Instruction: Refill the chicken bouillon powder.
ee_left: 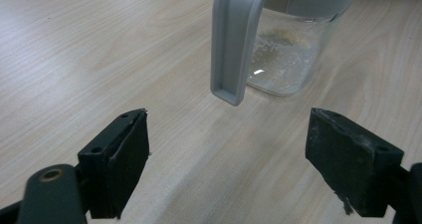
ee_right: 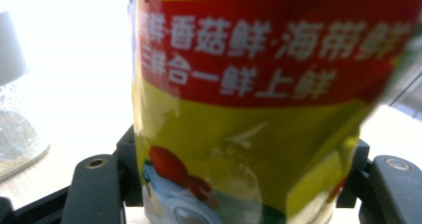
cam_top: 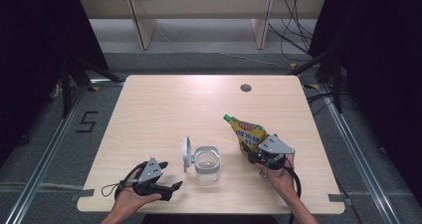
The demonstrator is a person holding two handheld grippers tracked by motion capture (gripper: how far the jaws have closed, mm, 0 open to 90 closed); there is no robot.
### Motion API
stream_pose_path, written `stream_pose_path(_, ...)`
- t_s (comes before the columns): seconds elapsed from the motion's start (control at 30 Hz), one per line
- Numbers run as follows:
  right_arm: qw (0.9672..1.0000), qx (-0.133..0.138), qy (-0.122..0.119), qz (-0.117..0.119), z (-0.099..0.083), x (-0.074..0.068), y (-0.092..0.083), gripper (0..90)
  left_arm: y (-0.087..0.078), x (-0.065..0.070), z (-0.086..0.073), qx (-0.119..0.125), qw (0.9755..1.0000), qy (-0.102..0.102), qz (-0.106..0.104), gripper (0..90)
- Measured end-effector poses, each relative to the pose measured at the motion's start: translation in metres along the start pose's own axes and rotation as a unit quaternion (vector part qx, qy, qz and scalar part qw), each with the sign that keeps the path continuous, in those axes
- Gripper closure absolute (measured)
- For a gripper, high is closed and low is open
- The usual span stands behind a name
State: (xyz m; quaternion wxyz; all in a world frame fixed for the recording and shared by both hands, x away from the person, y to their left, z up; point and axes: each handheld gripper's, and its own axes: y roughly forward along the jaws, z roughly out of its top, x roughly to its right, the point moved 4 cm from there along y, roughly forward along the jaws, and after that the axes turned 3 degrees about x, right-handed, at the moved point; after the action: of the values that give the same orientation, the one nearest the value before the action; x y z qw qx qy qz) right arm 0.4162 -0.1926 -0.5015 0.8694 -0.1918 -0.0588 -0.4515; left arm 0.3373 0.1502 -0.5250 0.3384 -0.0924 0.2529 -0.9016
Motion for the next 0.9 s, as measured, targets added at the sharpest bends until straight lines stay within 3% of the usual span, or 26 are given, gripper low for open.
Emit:
stream_pose_path(0.17,0.9994,0.011,-0.032,-0.009,0.011,-0.003,-0.018,33.2,-0.001,-0.001,0.0,-0.005,1.0,0.004,-0.002,17.0)
stream_pose_path(0.2,0.9989,0.013,-0.043,-0.01,0.013,-0.005,-0.021,33.2,-0.001,0.001,0.001,0.006,1.0,-0.005,-0.004,17.0)
stream_pose_path(0.3,0.9962,0.018,-0.084,-0.013,0.02,-0.012,-0.03,33.3,-0.003,-0.004,0.001,-0.006,0.9998,0.02,0.001,16.9)
stream_pose_path(0.4,0.9926,0.017,-0.119,-0.016,0.024,-0.019,-0.037,33.3,-0.002,-0.002,0.001,0.003,0.9999,0.011,-0.002,16.6)
stream_pose_path(0.47,0.9896,0.018,-0.142,-0.013,0.027,-0.025,-0.041,33.3,-0.001,-0.001,0.001,0.009,0.9999,-0.01,0.001,16.5)
stream_pose_path(0.5,0.989,0.018,-0.146,-0.013,0.028,-0.028,-0.043,33.3,-0.002,-0.001,0.001,0.008,0.9999,-0.005,0.003,16.4)
stream_pose_path(0.53,0.9869,0.017,-0.16,-0.012,0.029,-0.03,-0.044,33.3,-0.002,-0.003,0.002,0.009,0.9999,0.008,0.005,16.4)
stream_pose_path(0.67,0.9753,0.008,-0.219,-0.024,0.03,-0.035,-0.048,33.4,-0.002,-0.003,0.001,0.005,0.9999,-0.003,0.009,16.3)
stream_pose_path(0.7,0.9731,0.006,-0.229,-0.024,0.031,-0.036,-0.048,33.4,-0.004,-0.005,0.001,-0.001,0.9999,0.01,0.006,16.3)
stream_pose_path(0.73,0.9698,0.006,-0.242,-0.026,0.031,-0.037,-0.048,33.4,-0.004,-0.006,0.001,-0.001,0.9999,0.016,0.004,16.3)
stream_pose_path(0.77,0.9658,0.002,-0.258,-0.03,0.031,-0.039,-0.049,33.4,-0.002,-0.003,0.001,0.005,1.0,-0.005,0.006,16.3)
stream_pose_path(0.8,0.9585,0.0,-0.283,-0.032,0.032,-0.039,-0.048,33.4,-0.002,-0.004,0.001,0.006,1.0,-0.002,0.005,16.3)
stream_pose_path(0.83,0.9566,-0.006,-0.289,-0.035,0.031,-0.041,-0.049,33.4,-0.002,-0.003,0.001,0.007,0.9999,-0.007,0.005,16.3)
stream_pose_path(0.9,0.9509,-0.013,-0.307,-0.04,0.03,-0.043,-0.049,33.4,-0.003,-0.004,0.0,0.0,1.0,0.001,0.007,16.3)
